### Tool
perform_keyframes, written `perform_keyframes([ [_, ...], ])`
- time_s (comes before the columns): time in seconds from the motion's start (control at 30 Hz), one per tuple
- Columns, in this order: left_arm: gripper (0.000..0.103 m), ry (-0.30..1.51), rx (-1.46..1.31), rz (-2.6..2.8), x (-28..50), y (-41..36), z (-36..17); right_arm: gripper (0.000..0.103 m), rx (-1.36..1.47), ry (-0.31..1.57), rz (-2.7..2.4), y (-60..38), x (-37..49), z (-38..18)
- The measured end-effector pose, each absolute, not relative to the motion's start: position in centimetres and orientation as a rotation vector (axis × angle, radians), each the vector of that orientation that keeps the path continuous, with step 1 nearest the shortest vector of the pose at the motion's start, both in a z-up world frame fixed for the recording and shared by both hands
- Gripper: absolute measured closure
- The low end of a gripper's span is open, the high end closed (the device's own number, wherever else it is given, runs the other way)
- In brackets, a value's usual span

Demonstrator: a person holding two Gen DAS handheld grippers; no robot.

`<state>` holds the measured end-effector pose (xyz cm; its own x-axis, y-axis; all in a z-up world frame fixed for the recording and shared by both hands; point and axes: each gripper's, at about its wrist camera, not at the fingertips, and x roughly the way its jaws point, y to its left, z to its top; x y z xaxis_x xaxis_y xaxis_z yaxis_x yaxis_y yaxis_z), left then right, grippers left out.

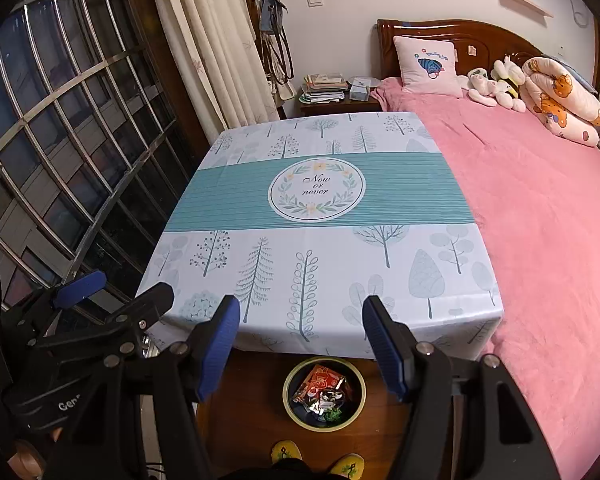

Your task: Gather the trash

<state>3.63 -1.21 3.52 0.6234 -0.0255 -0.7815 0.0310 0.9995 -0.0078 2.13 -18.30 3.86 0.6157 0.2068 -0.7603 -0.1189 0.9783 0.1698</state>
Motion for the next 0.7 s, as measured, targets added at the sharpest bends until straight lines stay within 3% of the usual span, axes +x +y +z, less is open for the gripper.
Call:
perform_keyframes([
  [0.7,0.016,0.914,-0.013,-0.014,2.7,-1.7,3.2,0.039,0.119,0.902,0.205,-18.7,1.7,2.8],
])
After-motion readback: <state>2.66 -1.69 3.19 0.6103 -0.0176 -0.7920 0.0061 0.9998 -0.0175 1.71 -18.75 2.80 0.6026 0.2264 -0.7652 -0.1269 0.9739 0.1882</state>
